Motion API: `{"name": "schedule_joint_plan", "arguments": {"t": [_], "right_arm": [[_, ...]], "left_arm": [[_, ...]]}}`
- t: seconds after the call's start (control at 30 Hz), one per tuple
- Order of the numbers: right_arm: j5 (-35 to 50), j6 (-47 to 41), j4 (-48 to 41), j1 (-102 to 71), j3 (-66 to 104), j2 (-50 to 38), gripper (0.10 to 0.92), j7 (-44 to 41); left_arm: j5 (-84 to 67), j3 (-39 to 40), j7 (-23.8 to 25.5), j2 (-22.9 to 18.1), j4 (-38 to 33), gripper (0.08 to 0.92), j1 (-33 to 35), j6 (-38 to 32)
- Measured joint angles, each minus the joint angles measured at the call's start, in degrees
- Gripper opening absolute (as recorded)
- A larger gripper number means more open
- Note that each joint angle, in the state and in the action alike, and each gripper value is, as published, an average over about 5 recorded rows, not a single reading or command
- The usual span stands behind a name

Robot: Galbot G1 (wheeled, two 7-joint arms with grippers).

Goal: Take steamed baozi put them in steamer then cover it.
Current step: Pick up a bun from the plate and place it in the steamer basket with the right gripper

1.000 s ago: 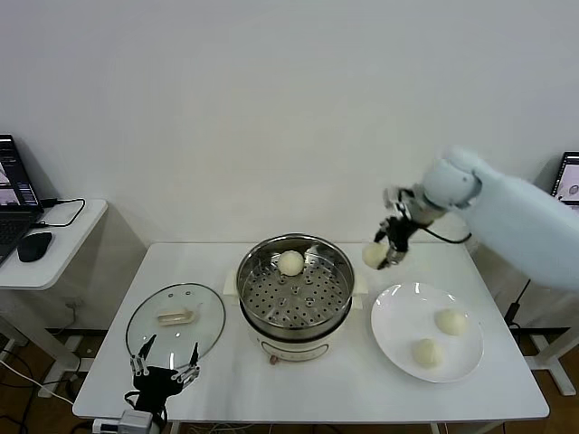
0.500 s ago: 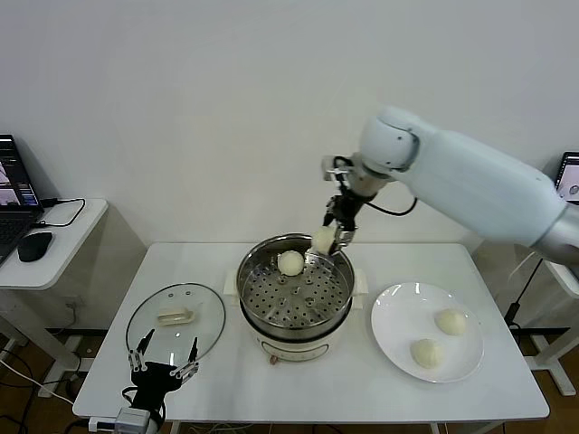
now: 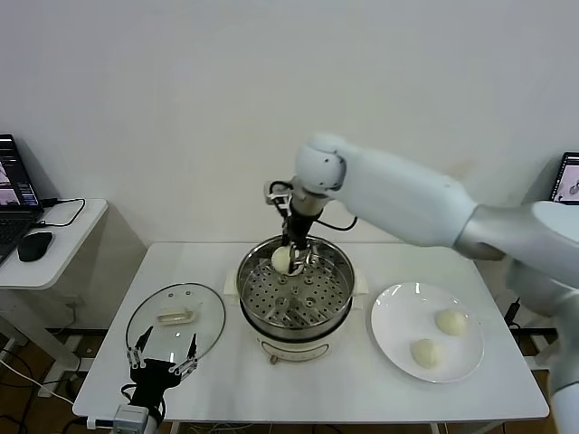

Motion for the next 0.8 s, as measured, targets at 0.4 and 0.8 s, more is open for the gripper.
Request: {"name": "schedule_joint_plan", "arguments": {"t": [0.4,0.8], "right_arm": [[-2.2,0.0,-3.8,-4.3,0.5,4.6,0.645,1.1],[-4.0,0.6,-5.9,-6.7,1.5,6.5,0.646,2.2]], "left_arm": [[-0.2,0.4,-0.1,-0.2,0.4,0.823,-0.2,0.1],[-0.3,0.6,-0.2,-0.2,1.3,0.823,-0.5,0.1]]}}
